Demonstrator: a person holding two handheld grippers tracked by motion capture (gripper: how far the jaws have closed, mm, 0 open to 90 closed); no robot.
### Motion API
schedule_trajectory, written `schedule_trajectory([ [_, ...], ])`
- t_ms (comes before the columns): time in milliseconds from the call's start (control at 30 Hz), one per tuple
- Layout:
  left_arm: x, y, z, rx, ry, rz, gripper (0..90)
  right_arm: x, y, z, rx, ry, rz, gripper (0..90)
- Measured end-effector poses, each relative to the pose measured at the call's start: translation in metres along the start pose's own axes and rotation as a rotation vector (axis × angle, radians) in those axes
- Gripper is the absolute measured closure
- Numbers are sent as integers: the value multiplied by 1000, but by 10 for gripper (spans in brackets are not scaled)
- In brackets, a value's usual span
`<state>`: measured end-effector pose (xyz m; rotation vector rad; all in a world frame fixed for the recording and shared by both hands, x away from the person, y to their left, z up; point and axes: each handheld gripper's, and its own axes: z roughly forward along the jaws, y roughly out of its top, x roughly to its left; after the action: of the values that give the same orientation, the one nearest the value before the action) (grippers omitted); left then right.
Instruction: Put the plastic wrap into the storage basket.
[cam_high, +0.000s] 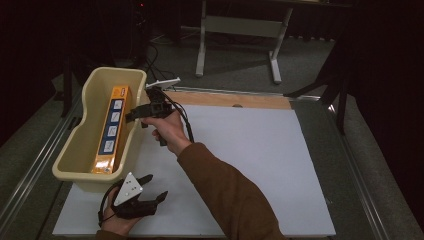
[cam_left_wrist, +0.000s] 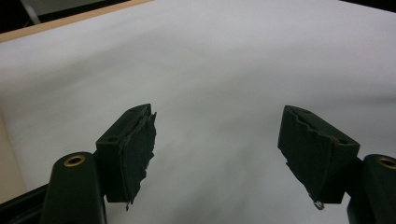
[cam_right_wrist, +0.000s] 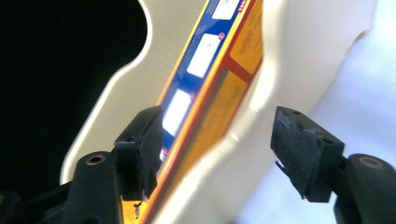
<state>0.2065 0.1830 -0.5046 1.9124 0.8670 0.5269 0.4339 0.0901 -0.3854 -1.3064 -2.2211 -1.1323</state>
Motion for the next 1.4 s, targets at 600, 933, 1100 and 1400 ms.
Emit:
schedule_trajectory([
  [600, -4, 2, -1, 5, 11, 23, 270, -53, -59, -72, -143, -76, -269, 146],
  [933, -2, 2, -1, 2, 30, 7, 271, -86, -103, -119, -138, -246, -457, 155],
  [1100, -2, 2, 0, 6, 41, 5, 271, -103, -131, -139, -142, -315, -514, 170],
  [1400, 0, 2, -1, 4, 71, -8, 271, -136, -194, -178, -168, -365, -541, 247],
])
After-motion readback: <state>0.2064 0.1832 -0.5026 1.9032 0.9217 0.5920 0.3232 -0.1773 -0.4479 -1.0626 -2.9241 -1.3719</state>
